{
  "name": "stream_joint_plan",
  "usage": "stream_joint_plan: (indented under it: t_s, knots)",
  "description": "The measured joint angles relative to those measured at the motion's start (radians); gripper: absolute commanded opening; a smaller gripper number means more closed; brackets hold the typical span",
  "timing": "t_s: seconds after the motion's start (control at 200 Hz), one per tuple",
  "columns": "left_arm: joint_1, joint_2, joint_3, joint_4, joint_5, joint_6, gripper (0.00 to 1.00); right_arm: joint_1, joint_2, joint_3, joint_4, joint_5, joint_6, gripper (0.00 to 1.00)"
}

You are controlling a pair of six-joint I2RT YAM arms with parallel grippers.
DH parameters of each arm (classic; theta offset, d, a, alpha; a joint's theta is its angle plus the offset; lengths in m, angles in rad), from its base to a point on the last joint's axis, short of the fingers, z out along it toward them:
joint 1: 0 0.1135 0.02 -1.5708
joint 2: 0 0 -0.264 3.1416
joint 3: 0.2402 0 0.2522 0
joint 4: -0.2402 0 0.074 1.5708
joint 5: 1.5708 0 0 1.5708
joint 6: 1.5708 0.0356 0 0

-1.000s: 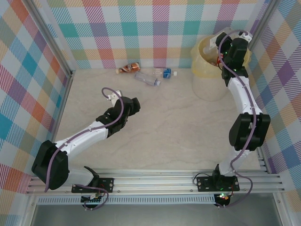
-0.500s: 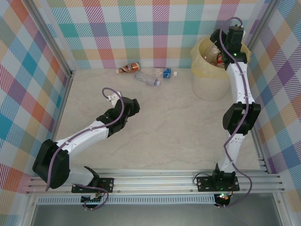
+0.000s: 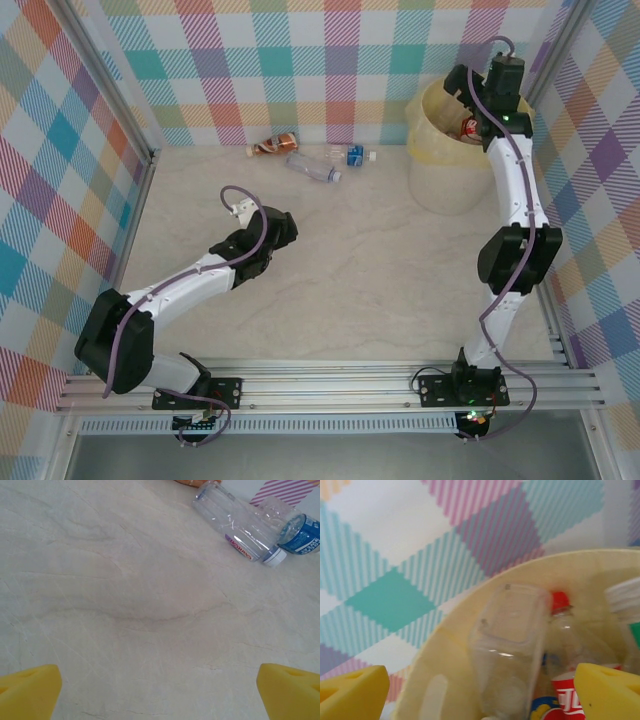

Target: Put the plastic bottles in the bin

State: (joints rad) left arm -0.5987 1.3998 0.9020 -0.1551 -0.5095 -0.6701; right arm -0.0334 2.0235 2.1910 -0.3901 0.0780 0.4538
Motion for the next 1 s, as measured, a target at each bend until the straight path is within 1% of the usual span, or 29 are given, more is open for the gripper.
stream_joint_plan:
  t_s: [0.095, 0.205, 0.315, 0.44, 0.58, 0.745, 0.885, 1.0]
  knots:
    - [0.001, 0.0, 0.0, -0.004, 0.002, 0.0, 1.0, 0.0, -0.002, 0.0, 0.027, -0.104, -0.008, 1.0]
    - [0.012, 0.0, 0.0, -0.003, 0.016, 0.0, 1.0, 0.0, -0.005, -0.018, 0.056, -0.216, -0.01, 1.0]
    - [0.031, 0.0, 0.0, -0.003, 0.039, 0.0, 1.0, 0.006, -0.027, -0.072, 0.082, -0.299, -0.014, 1.0]
    - [0.062, 0.0, 0.014, -0.006, 0.084, -0.008, 1.0, 0.02, -0.072, -0.142, 0.106, -0.363, -0.022, 1.0]
    - [0.098, 0.012, 0.069, -0.015, 0.135, -0.019, 1.0, 0.041, -0.157, -0.24, 0.145, -0.429, -0.026, 1.0]
    - [0.144, 0.037, 0.119, -0.026, 0.201, -0.023, 1.0, 0.082, -0.242, -0.343, 0.248, -0.515, -0.038, 1.0]
    - [0.176, 0.076, 0.154, -0.028, 0.254, -0.027, 1.0, 0.128, -0.248, -0.376, 0.302, -0.579, -0.068, 1.0]
    - [0.193, 0.119, 0.183, -0.026, 0.288, -0.035, 1.0, 0.178, -0.22, -0.383, 0.318, -0.6, -0.079, 1.0]
